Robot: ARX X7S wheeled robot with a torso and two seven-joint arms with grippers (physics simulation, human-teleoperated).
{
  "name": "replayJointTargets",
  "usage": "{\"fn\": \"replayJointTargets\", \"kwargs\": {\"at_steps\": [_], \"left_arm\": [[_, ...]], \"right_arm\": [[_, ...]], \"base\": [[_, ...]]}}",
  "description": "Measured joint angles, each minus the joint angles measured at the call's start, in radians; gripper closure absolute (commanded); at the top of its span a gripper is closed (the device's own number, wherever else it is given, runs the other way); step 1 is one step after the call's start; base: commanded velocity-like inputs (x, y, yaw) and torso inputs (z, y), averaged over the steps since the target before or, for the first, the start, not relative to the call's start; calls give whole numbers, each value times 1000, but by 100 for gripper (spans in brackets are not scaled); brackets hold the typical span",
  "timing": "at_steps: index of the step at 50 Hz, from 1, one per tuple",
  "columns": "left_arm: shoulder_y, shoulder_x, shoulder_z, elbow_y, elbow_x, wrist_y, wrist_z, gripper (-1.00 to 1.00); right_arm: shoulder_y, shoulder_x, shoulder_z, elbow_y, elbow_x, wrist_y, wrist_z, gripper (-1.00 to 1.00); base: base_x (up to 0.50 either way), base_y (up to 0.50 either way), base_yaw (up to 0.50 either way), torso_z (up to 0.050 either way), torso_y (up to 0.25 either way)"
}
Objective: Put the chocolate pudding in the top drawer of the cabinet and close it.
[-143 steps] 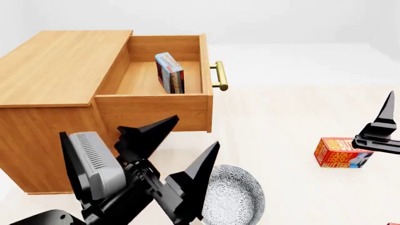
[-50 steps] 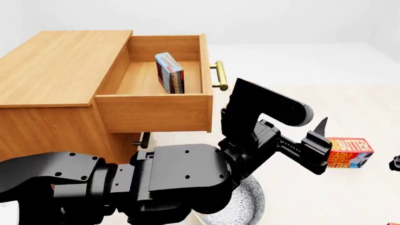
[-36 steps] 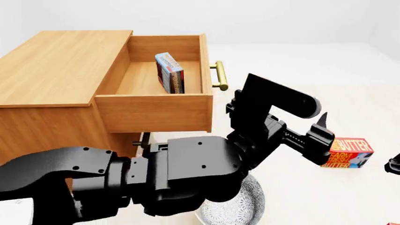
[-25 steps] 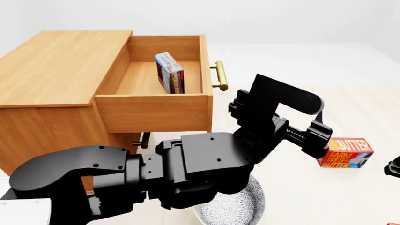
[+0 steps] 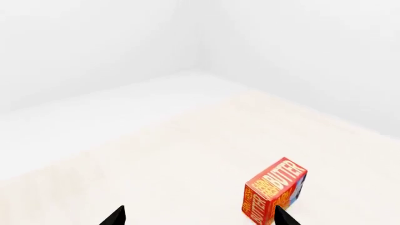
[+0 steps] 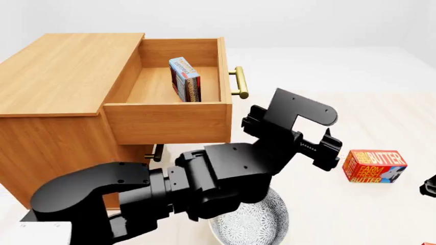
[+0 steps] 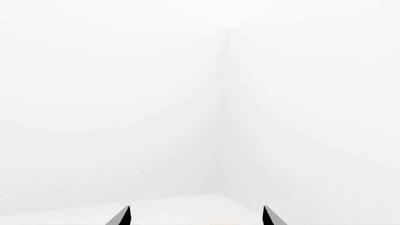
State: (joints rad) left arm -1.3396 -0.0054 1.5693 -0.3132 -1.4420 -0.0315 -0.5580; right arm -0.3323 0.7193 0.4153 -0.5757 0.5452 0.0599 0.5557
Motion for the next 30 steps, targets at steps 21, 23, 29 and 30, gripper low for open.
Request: {"fn": "replayJointTargets", "kwargs": {"at_steps": [21, 23, 29, 30], "left_arm": [[0, 5, -2, -102, -46, -30, 18, -100], [0, 5, -2, -112, -47, -30, 22, -100], [0, 5, -2, -142, -48, -32, 36, -100], [0, 5, -3, -147, -48, -32, 39, -100]], "right_arm": [[-20, -19, 13, 7, -4, -21, -14, -100], [-23, -21, 15, 8, -4, -23, -16, -100], [-26, -28, 17, 10, -7, -29, -19, -100], [-26, -28, 16, 11, -7, -30, -19, -100]], "base": [[0, 0, 0, 0, 0], [0, 0, 0, 0, 0], [0, 0, 0, 0, 0], [0, 0, 0, 0, 0]]}}
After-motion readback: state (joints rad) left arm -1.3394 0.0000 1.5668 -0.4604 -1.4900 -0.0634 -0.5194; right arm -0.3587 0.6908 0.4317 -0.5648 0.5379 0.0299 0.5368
